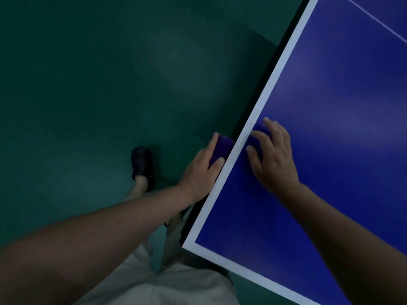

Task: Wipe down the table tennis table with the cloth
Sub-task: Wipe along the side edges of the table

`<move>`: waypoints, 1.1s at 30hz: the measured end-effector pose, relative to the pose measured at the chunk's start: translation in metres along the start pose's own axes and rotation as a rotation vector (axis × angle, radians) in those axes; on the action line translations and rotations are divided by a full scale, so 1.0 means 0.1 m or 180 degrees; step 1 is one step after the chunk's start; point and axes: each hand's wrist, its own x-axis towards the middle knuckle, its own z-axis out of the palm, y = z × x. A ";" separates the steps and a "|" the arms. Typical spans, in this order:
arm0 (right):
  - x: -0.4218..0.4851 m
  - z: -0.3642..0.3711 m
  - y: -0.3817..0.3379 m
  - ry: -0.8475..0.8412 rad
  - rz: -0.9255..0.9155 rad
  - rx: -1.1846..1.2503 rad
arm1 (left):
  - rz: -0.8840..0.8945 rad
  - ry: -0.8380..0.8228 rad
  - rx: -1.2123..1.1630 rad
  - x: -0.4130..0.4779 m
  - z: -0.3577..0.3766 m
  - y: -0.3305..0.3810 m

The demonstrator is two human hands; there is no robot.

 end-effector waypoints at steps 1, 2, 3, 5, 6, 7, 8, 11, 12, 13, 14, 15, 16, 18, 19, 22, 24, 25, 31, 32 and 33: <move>0.16 -0.02 0.05 0.0025 0.0048 -0.0042 | 0.0058 -0.0010 -0.0066 -0.15 0.00 -0.04; 0.34 -0.03 0.11 0.0034 0.0120 -0.0089 | 0.0112 -0.0044 -0.0087 -0.29 -0.02 -0.09; 0.50 -0.04 0.15 0.0035 0.0199 -0.0131 | 0.0131 -0.0094 -0.0100 -0.43 -0.03 -0.14; 0.74 -0.04 0.22 0.0051 0.0363 -0.0179 | 0.0138 -0.0215 -0.0125 -0.59 -0.06 -0.23; 0.81 -0.03 0.23 0.0069 0.0387 -0.0207 | 0.0141 -0.0246 -0.0116 -0.58 -0.08 -0.21; 0.85 -0.02 0.23 0.0096 0.0401 -0.0234 | 0.0100 -0.0311 -0.0131 -0.48 -0.09 -0.16; 0.85 -0.02 0.23 0.0133 0.0390 -0.0252 | 0.0072 -0.0339 -0.0172 -0.33 -0.09 -0.07; 0.81 0.00 0.25 0.0233 0.0347 -0.0219 | 0.0320 -0.0060 -0.0127 0.30 -0.01 0.26; 0.83 -0.01 0.26 0.0247 0.0348 -0.0212 | 0.0426 0.0021 -0.0111 0.57 0.01 0.37; 0.85 -0.01 0.28 0.0242 0.0357 -0.0220 | 0.0474 0.0067 -0.0122 0.83 0.03 0.47; 0.86 -0.01 0.28 0.0229 0.0376 -0.0226 | 0.0452 0.0086 -0.0148 1.07 0.03 0.56; 0.87 0.00 0.27 0.0219 0.0390 -0.0220 | 0.0406 0.0091 -0.0173 1.28 0.02 0.65; 0.86 0.00 0.27 0.0219 0.0392 -0.0212 | 0.0348 0.0085 -0.0183 1.44 0.02 0.72; 0.87 0.00 0.29 0.0230 0.0386 -0.0198 | 0.0374 0.0046 -0.0140 1.60 0.03 0.78; 0.89 0.00 0.30 0.0245 0.0380 -0.0192 | 0.0447 0.0024 -0.0131 1.58 0.02 0.74; 0.87 0.03 0.30 0.0305 0.0368 -0.0191 | 0.0457 -0.0230 -0.0135 1.05 -0.04 0.42; 0.87 0.04 0.30 0.0326 0.0370 -0.0209 | 0.0334 -0.0489 -0.0009 0.54 -0.12 0.14; 0.87 0.05 0.30 0.0326 0.0374 -0.0221 | 0.0245 -0.0605 0.0016 0.34 -0.15 0.06; 0.86 0.05 0.30 0.0347 0.0360 -0.0164 | 0.0137 -0.0433 -0.0120 0.98 -0.12 0.50; 0.87 0.05 0.30 0.0356 0.0363 -0.0169 | 0.0196 -0.0324 -0.0097 1.27 -0.09 0.64; 0.87 0.05 0.30 0.0357 0.0374 -0.0171 | 0.0227 -0.0225 -0.0064 1.56 -0.06 0.78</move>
